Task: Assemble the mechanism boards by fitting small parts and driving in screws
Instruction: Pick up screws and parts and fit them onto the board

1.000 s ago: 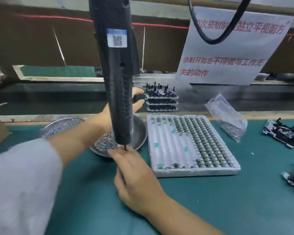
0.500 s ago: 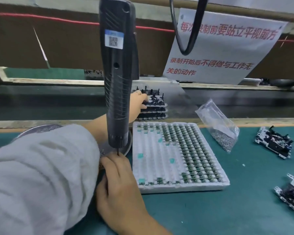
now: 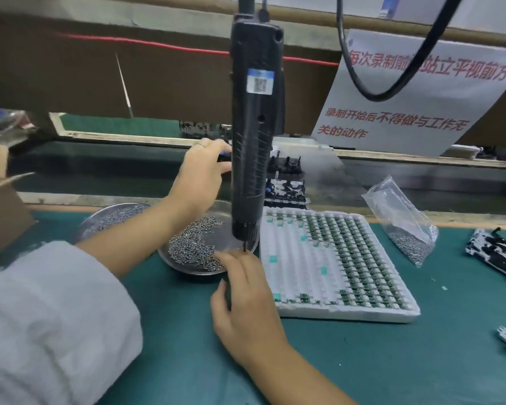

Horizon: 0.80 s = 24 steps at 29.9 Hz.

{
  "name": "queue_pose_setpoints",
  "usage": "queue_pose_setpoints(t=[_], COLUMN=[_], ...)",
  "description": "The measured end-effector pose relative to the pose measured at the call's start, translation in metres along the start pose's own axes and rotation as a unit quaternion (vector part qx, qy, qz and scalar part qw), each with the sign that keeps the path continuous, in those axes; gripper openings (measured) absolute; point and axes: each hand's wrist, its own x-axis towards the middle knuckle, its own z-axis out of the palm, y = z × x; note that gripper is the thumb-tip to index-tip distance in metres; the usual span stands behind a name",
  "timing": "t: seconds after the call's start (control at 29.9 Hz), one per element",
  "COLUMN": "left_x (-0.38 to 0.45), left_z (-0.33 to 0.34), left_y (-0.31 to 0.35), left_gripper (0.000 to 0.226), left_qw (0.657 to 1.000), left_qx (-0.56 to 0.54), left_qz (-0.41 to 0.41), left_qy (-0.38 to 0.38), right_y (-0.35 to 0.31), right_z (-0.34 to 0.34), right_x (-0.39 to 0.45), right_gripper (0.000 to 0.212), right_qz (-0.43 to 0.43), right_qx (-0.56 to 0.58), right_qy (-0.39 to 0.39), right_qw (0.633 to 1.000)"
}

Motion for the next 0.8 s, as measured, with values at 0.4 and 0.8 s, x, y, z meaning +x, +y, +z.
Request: queue_pose_setpoints(t=[0.4,0.8], left_x=[-0.190,-0.187], left_z=[-0.119,-0.132], left_y=[-0.051,-0.091], left_gripper=[0.048,0.041], left_qw=[0.964,0.960], left_qx=[0.165,0.250], left_qz=[0.183,0.119], left_qy=[-0.102,-0.048], right_y=[-0.005,-0.017], right_z=[-0.016,-0.006], right_x=[-0.007,-0.016], right_gripper=[0.033,0.033], right_qz=[0.070,-0.200], right_qx=[-0.072,-0.062], right_qy=[0.150,-0.207], right_qw=[0.984,0.956])
